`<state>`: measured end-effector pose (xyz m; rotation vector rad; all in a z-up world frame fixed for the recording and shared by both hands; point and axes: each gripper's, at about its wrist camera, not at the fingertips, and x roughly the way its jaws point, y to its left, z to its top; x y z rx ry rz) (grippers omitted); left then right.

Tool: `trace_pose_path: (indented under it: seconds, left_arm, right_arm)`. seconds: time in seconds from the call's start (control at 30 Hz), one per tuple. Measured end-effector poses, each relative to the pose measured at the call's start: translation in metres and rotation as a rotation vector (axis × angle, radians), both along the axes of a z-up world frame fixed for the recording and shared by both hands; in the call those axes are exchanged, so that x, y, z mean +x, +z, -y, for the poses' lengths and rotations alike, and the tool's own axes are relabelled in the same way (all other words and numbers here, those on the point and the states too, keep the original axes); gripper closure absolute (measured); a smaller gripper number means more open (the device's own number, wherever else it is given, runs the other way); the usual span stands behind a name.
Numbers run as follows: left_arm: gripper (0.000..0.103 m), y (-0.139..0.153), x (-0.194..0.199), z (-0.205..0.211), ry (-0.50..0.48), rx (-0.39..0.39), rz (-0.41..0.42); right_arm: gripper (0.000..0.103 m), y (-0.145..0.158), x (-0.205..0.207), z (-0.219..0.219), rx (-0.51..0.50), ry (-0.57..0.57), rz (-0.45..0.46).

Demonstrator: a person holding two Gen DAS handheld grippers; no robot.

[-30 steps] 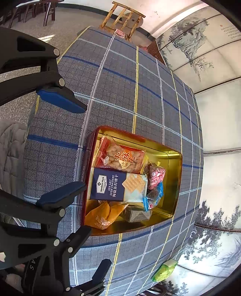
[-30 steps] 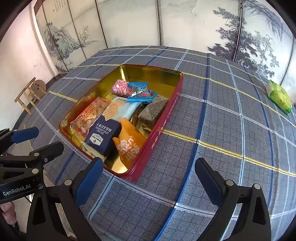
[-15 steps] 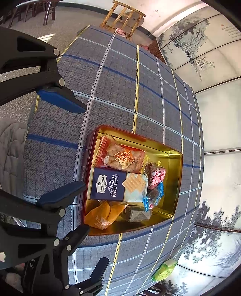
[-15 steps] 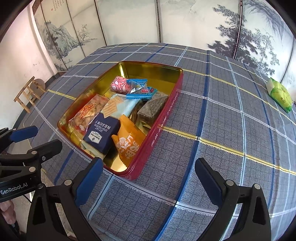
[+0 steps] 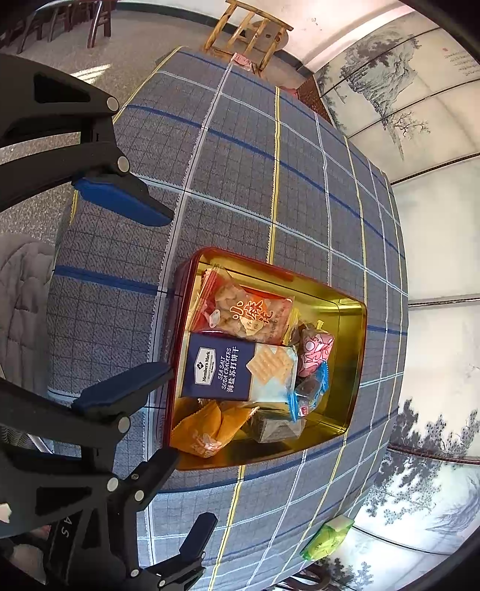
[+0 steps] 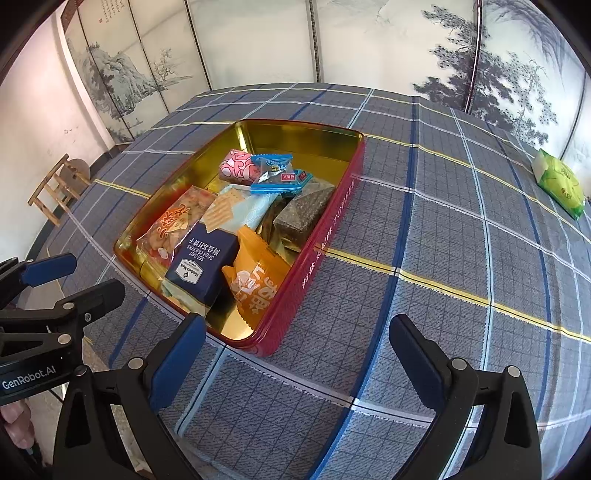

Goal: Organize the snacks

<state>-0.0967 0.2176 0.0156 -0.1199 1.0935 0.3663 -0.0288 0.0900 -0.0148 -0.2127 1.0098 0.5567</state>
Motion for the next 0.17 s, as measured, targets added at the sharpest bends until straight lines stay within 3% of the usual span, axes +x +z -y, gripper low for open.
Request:
trace_pose_path:
  seconds: [0.17]
  left_arm:
    - [0.029,0.0000,-0.0008,-0.0017,0.003,-0.003,0.001]
  right_arm:
    - [0.004,-0.0001,-0.0014,-0.0006,0.000,0.001,0.000]
